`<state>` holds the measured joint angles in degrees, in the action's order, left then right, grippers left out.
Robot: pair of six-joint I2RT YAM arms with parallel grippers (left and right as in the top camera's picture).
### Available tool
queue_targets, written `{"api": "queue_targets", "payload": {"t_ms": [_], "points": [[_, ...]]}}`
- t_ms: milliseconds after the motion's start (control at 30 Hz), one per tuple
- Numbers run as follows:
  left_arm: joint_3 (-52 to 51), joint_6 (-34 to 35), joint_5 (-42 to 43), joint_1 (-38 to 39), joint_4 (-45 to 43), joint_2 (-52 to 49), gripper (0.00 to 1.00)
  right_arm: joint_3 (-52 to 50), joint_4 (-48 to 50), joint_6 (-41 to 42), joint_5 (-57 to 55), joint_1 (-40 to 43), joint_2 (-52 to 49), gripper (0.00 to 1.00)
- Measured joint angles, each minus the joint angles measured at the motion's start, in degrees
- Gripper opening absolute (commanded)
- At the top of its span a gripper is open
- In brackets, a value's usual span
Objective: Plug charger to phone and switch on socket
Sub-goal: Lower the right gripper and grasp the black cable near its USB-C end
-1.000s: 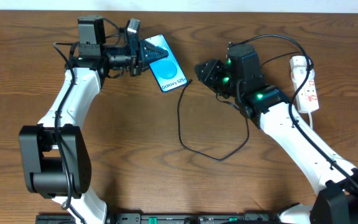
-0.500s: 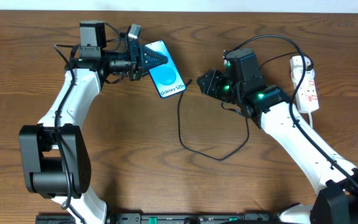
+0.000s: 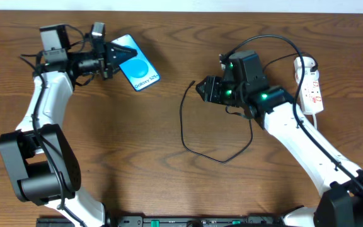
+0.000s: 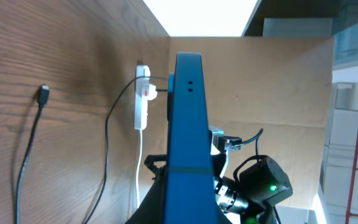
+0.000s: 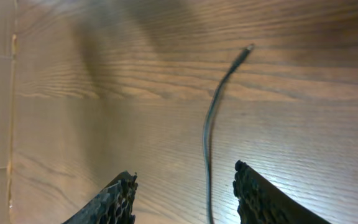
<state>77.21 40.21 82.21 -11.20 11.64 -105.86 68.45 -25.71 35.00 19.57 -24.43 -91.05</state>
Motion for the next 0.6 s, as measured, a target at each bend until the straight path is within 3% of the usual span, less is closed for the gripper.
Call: {"api": "queue_targets", "payload": {"t_ms": [367, 467, 600], "points": [[0.0, 0.0, 0.2, -0.48, 0.04, 0.0, 0.07, 22.71, -12.79, -4.52, 3.78, 0.04, -18.08, 0.49], [0.0, 0.0, 0.22, -0.48, 0.07, 0.0, 0.07, 25.81, -12.52, -4.17, 4.11, 0.2, -22.58, 0.52], [0.0, 0.0, 0.22, -0.48, 0.07, 0.0, 0.08, 26.32, -12.2, -2.54, 4.35, 0.42, -27.28, 0.49]]}}
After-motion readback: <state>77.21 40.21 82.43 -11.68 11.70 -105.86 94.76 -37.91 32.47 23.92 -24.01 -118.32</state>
